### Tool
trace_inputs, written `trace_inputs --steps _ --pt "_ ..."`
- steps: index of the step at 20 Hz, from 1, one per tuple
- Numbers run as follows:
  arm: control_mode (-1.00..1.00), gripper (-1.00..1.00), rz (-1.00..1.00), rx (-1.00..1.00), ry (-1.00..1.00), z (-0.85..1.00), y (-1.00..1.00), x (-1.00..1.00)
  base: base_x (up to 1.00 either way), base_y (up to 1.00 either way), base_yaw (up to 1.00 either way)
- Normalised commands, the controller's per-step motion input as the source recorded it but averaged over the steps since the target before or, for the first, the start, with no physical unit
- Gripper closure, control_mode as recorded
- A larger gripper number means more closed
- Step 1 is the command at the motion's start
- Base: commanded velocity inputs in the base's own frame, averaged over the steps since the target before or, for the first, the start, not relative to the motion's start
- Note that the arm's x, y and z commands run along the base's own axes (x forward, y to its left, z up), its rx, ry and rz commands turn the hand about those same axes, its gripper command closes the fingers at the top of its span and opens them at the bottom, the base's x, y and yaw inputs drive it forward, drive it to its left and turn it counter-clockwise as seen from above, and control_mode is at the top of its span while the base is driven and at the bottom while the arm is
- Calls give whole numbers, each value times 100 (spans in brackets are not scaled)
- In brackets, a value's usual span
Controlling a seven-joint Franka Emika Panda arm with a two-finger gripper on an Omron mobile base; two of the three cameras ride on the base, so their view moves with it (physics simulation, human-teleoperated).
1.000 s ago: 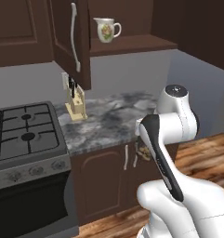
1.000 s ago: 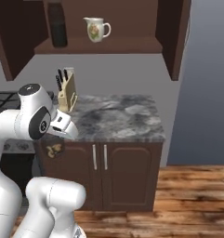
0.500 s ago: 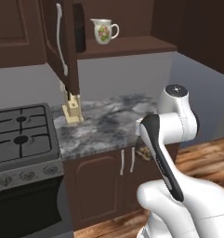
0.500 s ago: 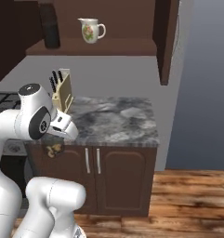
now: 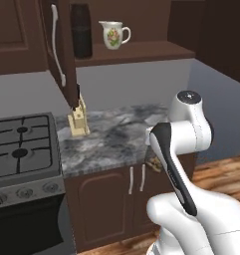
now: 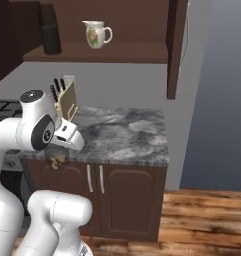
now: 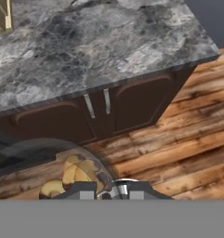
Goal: Pick the jar and jar from the dining table and place them in the open cabinet. Close the cabinet after placing the objects.
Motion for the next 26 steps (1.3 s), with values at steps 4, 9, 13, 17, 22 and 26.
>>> trace_inputs --steps 4,9,13,17,22,26 --pt "100 100 0 0 0 0 0 0 41 -34 6" --pt "100 100 0 0 0 0 0 0 43 -33 6" --pt "100 100 0 0 0 0 0 0 52 -27 4" --pt "100 100 0 0 0 0 0 0 58 -21 1" --pt "100 100 0 0 0 0 0 0 56 -20 1" --pt "100 100 0 0 0 0 0 0 42 -18 1"
